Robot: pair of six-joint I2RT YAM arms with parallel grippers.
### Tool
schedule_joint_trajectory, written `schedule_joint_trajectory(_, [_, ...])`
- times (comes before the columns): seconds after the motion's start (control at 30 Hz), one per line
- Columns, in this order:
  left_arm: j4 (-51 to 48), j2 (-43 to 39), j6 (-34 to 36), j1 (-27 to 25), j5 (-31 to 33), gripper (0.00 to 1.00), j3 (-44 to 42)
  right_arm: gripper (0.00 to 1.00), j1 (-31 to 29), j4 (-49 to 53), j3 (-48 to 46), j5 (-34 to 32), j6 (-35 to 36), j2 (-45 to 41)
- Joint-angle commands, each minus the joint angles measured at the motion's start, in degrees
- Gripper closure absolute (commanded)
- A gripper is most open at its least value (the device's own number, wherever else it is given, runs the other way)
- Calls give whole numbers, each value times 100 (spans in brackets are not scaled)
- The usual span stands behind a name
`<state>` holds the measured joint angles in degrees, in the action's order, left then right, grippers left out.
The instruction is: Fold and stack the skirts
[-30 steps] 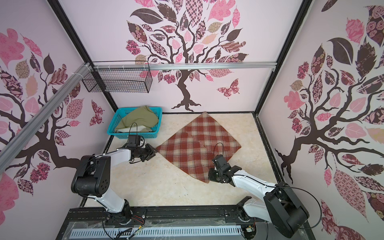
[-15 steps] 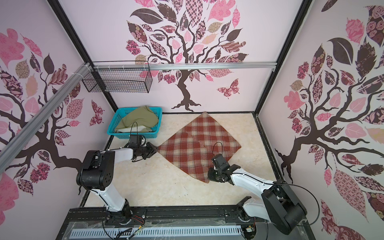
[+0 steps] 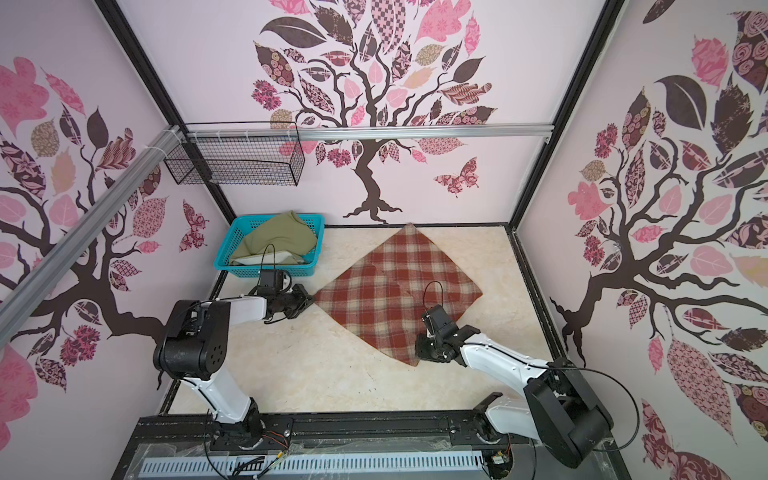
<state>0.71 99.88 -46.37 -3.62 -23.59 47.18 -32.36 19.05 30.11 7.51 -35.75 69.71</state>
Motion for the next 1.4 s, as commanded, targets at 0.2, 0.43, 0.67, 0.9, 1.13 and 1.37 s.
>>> schedule_joint_trajectory(0.2, [-241, -424, 231, 35, 98, 100, -130, 65, -1165, 681, 538, -1016, 475, -269])
schedule_joint_trajectory(0.43, [-307, -443, 277, 28, 97, 100, -100, 62, -1667, 490, 670, -1370, 745, 97])
schedule_joint_trajectory(0.67, [-320, -401, 282, 29, 123, 100, -91, 60, -1881, 442, 736, -1672, 1097, 271])
schedule_joint_trajectory(0.9, [-300, -353, 260, 61, 129, 100, -86, 56, -1968, 306, 543, -1640, 1088, 385])
schedule_joint_trajectory(1.13, [-269, -333, 241, 82, 118, 100, -86, 56, -2115, 94, 507, -1585, 1070, 685])
schedule_joint_trajectory(1.37, [-279, -355, 234, 118, 92, 100, -76, 59, -2248, 169, 605, -1651, 992, 994])
